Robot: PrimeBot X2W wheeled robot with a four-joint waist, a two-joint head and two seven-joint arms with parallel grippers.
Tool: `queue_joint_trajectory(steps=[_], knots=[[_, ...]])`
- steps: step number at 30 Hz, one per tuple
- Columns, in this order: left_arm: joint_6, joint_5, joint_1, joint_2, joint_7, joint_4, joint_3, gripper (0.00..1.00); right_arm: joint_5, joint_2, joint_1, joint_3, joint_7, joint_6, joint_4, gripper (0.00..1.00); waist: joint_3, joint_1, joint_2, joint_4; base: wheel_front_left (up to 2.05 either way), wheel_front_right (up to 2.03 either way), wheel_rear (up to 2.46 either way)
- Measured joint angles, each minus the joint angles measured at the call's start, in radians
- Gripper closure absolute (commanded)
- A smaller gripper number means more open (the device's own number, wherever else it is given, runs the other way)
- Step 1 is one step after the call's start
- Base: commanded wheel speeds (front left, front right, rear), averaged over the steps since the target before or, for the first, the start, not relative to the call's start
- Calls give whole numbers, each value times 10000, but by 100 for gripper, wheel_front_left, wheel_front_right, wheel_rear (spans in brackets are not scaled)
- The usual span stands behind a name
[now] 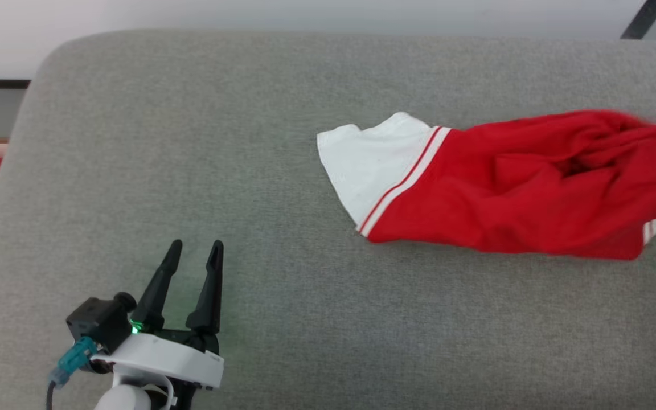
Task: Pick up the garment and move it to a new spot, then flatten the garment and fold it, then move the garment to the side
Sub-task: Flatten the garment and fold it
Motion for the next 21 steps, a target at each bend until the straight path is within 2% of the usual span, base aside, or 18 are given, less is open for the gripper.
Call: queue_joint_trajectory(steps=[4, 11, 18, 19, 20, 21], knots=[[-27, 0, -44, 52, 0, -17, -2, 0, -481, 297, 174, -1156, -378, 0, 441, 100, 187, 0, 0, -124, 0, 0, 0], [-40, -2, -147, 71, 0, 113, -190, 0, -1287, 596, -7, -2385, -1432, 0, 1475, 100, 400, 0, 0, -171, 0, 0, 0], [-42, -29, -196, 123, 0, 165, -196, 0, -2830, 679, -104, -3103, -2192, 0, 2997, 100, 516, 0, 0, -95, 0, 0, 0], [-42, -38, -196, 132, 0, 173, -188, 0, -3022, 694, -139, -3110, -2334, 0, 3227, 97, 539, 0, 0, -103, 0, 0, 0], [-44, -63, -200, 140, 0, 190, -198, 0, -3062, 767, -245, -3137, -2499, 0, 3469, 84, 559, 0, 0, -115, 0, 0, 0], [-48, -77, -213, 138, 0, 213, -224, 0, -3131, 874, -383, -3181, -2721, 0, 3659, 60, 575, 0, 0, -123, 0, 0, 0]])
